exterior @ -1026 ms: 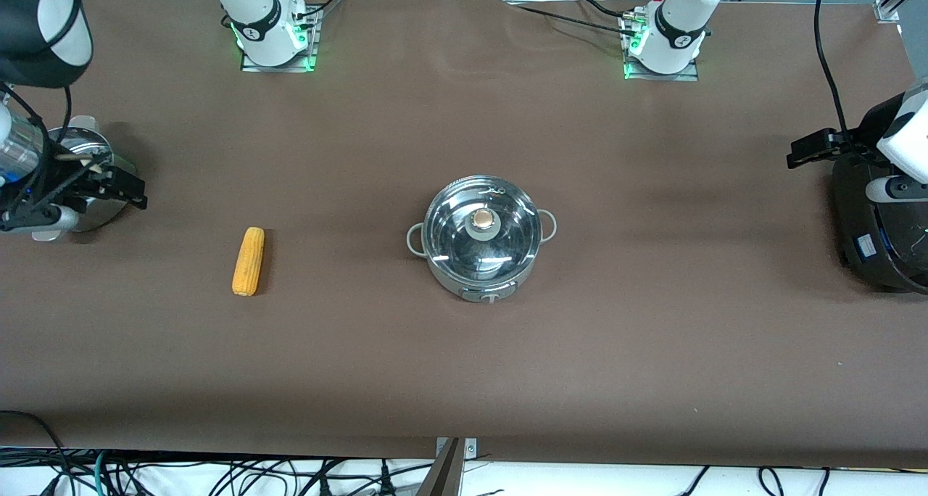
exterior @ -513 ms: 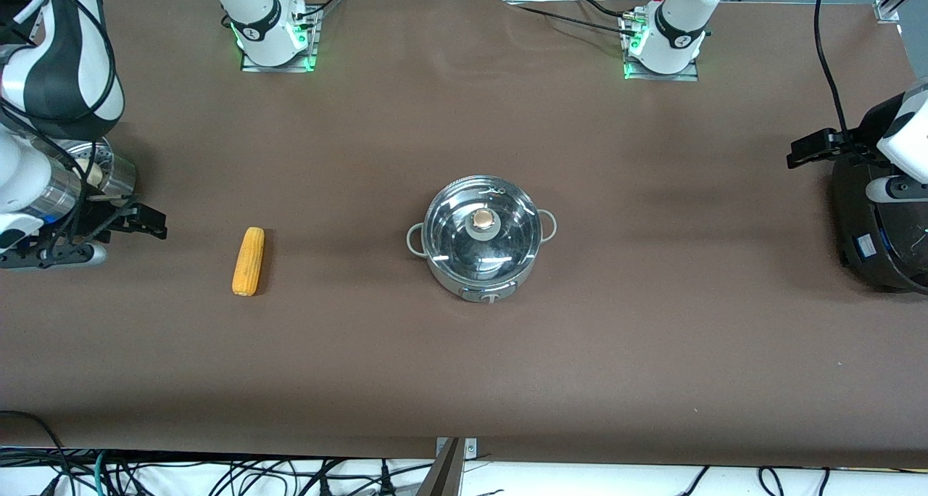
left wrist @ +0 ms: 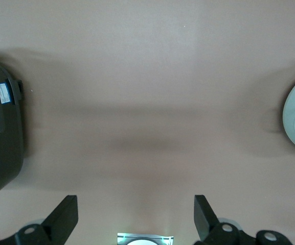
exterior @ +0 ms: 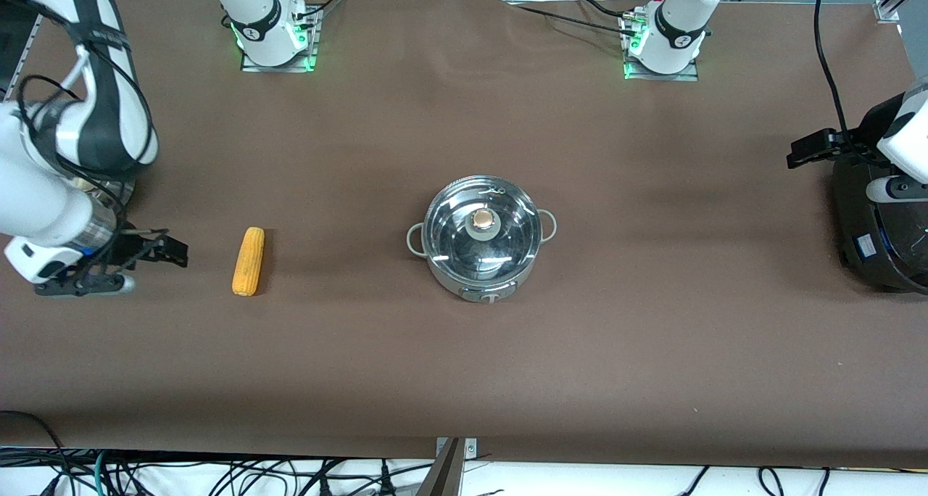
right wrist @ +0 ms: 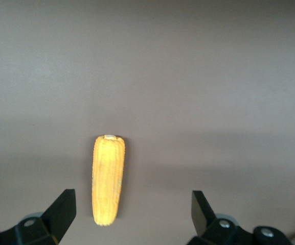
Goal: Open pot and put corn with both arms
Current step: 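Reach the right gripper down to the yellow corn cob, then grasp the corn with the right gripper while the left gripper reaches the lid, then grasp the glass lid knob with the left gripper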
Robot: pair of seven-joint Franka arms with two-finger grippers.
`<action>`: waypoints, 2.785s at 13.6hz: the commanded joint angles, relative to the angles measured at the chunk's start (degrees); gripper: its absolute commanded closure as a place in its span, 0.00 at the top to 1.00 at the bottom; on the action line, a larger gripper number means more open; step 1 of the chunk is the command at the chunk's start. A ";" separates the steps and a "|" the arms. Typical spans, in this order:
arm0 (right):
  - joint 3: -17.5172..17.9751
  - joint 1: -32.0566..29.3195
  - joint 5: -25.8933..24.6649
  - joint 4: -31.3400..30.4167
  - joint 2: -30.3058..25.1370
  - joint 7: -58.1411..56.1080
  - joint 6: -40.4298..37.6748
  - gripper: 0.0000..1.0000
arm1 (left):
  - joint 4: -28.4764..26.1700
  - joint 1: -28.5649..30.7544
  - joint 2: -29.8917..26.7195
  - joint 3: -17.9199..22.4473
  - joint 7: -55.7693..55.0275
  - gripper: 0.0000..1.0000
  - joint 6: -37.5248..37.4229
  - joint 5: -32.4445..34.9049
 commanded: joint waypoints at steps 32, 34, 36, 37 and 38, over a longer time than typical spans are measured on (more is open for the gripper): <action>0.21 3.16 0.67 -13.71 9.16 3.64 20.29 1.00 | 11.61 -30.71 30.22 -12.12 -55.23 0.99 29.35 0.16; 0.21 3.16 0.67 -13.80 9.25 3.64 20.29 1.00 | 13.28 -31.68 31.90 -12.12 -55.86 0.91 29.44 2.10; 0.21 3.16 0.67 -14.15 9.42 3.55 20.29 1.00 | 14.08 -32.04 32.34 -11.51 -55.86 0.89 29.44 2.19; 0.21 3.16 0.67 -14.15 9.42 3.55 20.29 1.00 | 14.17 -32.12 32.34 -11.51 -55.86 0.87 29.44 2.19; 0.30 3.16 0.67 -14.23 9.42 3.64 20.21 1.00 | 14.25 -32.12 32.34 -11.51 -55.86 0.85 29.44 2.19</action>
